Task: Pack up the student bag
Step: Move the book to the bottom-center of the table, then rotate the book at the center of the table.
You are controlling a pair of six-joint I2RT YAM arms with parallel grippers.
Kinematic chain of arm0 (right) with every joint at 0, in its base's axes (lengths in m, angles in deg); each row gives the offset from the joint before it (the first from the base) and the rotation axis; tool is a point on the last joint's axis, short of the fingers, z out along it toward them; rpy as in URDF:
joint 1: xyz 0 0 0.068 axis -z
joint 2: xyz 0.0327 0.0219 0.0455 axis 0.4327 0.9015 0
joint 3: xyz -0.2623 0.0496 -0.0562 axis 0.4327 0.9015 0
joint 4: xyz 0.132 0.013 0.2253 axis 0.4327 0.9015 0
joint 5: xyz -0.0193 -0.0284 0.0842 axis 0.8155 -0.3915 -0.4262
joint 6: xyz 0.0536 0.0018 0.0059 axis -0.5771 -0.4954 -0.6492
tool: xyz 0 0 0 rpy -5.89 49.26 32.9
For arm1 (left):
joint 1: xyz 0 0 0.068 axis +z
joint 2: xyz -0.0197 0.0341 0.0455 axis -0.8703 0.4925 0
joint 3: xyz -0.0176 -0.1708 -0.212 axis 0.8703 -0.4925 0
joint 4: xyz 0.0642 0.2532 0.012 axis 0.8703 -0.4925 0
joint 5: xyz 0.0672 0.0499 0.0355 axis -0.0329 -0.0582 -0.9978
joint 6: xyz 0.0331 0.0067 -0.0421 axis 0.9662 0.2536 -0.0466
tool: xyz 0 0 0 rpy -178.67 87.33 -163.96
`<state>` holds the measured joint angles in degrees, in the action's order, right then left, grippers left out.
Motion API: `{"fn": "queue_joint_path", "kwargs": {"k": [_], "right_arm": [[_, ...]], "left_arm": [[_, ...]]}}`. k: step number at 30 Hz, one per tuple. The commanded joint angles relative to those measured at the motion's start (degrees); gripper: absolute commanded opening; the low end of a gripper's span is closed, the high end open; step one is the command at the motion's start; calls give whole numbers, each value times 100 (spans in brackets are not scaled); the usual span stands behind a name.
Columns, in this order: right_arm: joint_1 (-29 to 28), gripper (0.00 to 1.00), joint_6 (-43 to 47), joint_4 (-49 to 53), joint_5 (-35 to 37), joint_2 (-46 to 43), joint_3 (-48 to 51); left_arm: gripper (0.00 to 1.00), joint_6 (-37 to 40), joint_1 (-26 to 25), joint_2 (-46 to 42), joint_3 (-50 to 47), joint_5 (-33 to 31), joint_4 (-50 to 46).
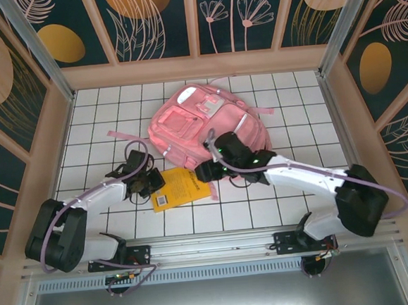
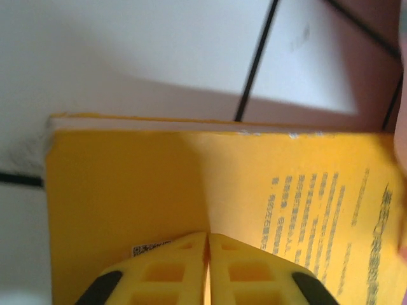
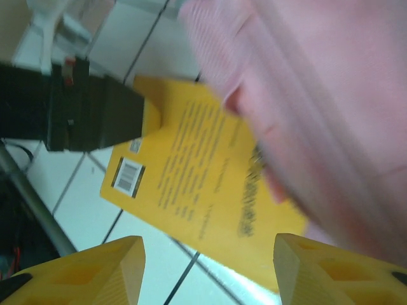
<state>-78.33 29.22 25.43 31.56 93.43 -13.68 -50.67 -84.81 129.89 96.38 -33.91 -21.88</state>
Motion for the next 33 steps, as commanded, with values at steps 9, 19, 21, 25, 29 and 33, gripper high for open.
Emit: {"fn": "queue_joint_path", "kwargs": {"k": [9, 19, 21, 25, 29, 33], "right_arm": [[-435, 54, -190, -45, -594, 574, 239], [-546, 53, -504, -326, -887, 825, 747], [-507, 53, -533, -324, -856, 1032, 661], [-426, 53, -555, -384, -594, 1460, 403], [-228, 53, -620, -431, -346, 1886, 14], [-100, 53, -617, -391, 23, 2131, -496]], "left_arm": [[72, 688, -161, -558, 814, -506, -1104], [74, 1081, -161, 989, 1055, -529, -1], [74, 1058, -161, 1124, 1004, -354, 111], [73, 869, -161, 1059, 704, 8, 315], [73, 702, -161, 749, 288, 243, 395], [73, 439, -161, 484, -161, 689, 402]]}}
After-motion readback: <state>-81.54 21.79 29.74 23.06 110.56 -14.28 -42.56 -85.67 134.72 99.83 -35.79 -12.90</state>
